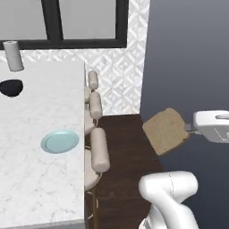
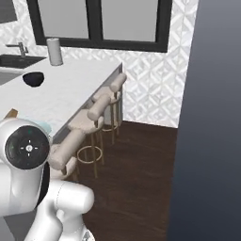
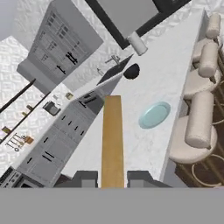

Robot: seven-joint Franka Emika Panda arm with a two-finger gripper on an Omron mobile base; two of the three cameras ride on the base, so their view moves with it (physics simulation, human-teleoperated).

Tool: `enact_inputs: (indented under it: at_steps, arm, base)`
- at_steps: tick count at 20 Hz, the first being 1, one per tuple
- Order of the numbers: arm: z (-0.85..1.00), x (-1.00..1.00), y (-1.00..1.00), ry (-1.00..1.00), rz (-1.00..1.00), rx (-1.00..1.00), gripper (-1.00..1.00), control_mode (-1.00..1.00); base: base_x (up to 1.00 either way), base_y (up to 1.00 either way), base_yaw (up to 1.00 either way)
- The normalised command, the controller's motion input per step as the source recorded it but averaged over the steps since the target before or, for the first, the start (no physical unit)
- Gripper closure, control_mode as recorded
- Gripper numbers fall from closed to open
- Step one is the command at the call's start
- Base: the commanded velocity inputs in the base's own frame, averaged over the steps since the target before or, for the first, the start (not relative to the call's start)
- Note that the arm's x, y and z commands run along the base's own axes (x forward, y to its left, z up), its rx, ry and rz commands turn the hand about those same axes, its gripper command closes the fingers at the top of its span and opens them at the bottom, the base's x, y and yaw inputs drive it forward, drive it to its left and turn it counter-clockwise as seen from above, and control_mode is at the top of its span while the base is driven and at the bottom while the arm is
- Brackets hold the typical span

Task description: Start the toaster. Once the lever pops up, take the bread to the plate on the dining counter.

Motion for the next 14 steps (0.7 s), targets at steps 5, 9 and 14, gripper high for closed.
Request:
enact_inputs:
  at_steps: [5, 9, 14]
  arm:
    - [0.0, 0.0, 0.0, 0.0, 0.0, 0.0, 1.0, 1.0]
    - [0.0, 0.0, 0.0, 0.0, 0.0, 0.0, 1.0, 1.0]
    - [0.0, 0.0, 0.0, 0.0, 0.0, 0.0, 1.0, 1.0]
  base:
    - [0.46, -0.44, 0.72]
    - [0.02, -0.36, 0.82]
    - [0.0, -0.39, 0.8]
